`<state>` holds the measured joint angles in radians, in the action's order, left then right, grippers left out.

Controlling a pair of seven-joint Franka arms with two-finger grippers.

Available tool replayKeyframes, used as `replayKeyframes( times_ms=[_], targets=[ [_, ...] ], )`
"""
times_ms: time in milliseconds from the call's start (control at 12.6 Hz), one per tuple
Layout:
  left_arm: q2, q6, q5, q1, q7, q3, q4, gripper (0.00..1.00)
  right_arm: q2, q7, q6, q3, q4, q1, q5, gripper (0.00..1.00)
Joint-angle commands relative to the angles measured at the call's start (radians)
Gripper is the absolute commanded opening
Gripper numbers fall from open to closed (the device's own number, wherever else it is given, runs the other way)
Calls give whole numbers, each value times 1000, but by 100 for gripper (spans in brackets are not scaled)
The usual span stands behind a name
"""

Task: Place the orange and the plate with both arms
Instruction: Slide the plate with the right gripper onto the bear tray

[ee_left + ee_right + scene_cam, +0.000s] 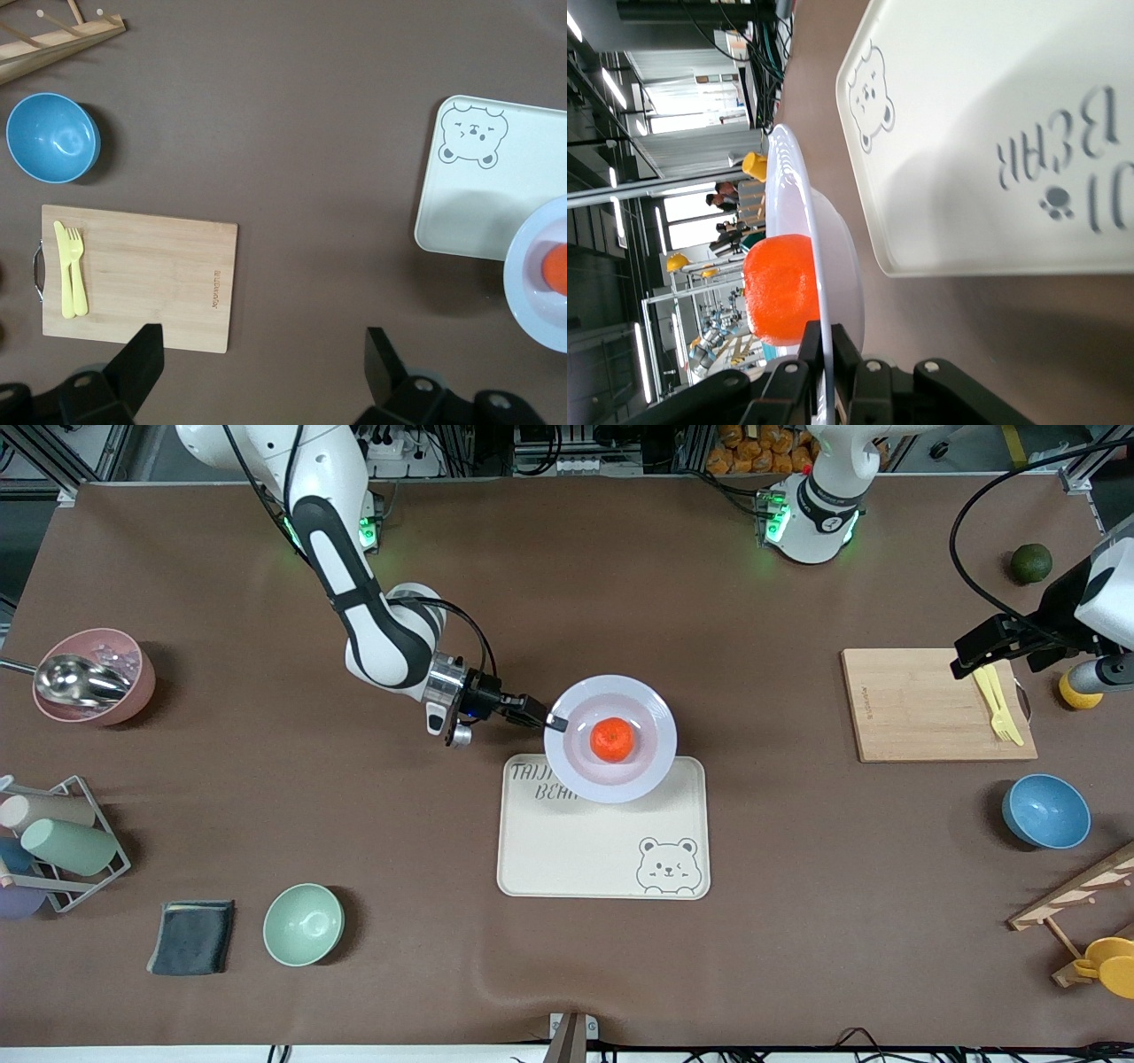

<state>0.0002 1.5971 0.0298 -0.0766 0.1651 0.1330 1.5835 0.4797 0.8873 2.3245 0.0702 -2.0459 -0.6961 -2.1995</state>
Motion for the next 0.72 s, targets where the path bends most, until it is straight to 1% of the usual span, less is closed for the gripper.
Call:
replayKeyframes(
  times_ms=[0,159,318,397,636],
  targets=[
    [-6,6,10,-9,8,11,7,100,126,-11,7,-9,140,24,-23,0],
    [-3,10,10,-11,7,11,7,100,203,-10,28,-9,225,41,-23,0],
    [0,11,10,-11,7,11,7,100,247,-11,79,-9,286,40,-20,0],
    [1,12,10,-11,7,11,9,100,264,-11,111,-9,308,38,-14,0],
    [1,12,10,-11,7,11,9,100,278,-13,124,-9,319,43,-6,0]
  ],
)
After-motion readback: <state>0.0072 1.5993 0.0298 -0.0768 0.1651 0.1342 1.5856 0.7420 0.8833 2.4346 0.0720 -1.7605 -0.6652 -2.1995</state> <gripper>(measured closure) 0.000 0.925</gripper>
